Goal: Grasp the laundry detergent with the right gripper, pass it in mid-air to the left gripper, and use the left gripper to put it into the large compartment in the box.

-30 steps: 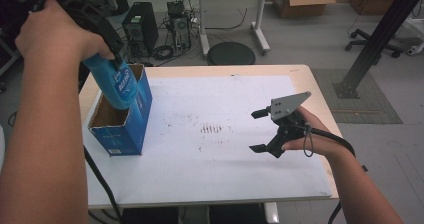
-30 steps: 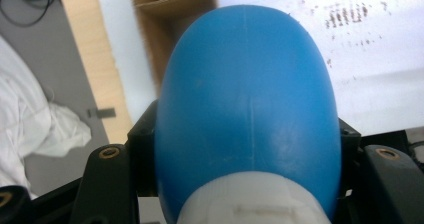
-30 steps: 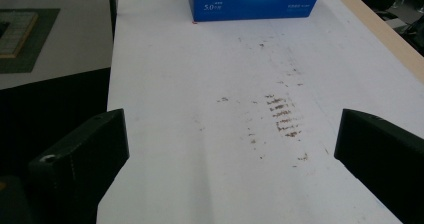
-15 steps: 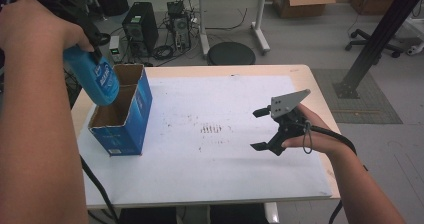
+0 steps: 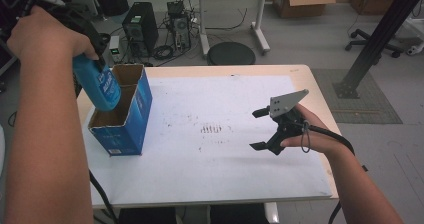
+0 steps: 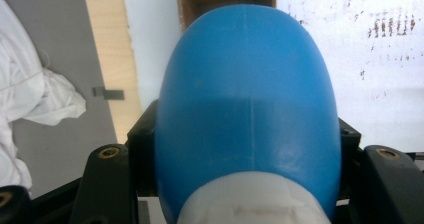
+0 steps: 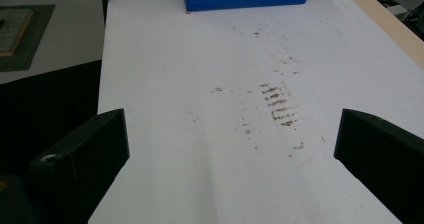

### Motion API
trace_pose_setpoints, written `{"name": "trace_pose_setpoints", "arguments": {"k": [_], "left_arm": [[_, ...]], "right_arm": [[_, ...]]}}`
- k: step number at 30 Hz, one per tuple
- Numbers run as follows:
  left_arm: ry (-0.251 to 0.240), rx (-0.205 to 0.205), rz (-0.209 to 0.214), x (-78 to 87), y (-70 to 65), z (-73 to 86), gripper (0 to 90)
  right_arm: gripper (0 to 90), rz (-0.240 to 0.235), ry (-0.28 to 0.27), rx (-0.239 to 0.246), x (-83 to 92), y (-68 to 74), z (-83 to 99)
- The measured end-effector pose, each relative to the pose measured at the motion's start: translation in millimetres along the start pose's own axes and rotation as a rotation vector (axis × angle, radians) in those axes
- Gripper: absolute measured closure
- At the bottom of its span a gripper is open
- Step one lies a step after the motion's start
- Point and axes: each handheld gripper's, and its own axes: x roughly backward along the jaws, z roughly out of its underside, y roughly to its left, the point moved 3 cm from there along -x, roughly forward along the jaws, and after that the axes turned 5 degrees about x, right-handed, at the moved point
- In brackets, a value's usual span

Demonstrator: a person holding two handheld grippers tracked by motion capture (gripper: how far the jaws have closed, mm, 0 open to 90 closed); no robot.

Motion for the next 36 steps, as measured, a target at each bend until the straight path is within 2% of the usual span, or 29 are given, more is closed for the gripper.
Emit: {"name": "trace_pose_setpoints", "arguments": {"k": [21, 36], "left_arm": [[0.057, -0.009, 0.001, -55.2, -0.1, -12.4, 38.5], [0.083, -0.016, 0.009, -87.8, 0.3, -16.3, 38.5]], "right_arm": [[1.2, -0.008, -0.009, -0.002, 0.0, -1.2, -0.3], [1.2, -0.012, -0.005, -0.011, -2.5, -0.9, 4.3]]}}
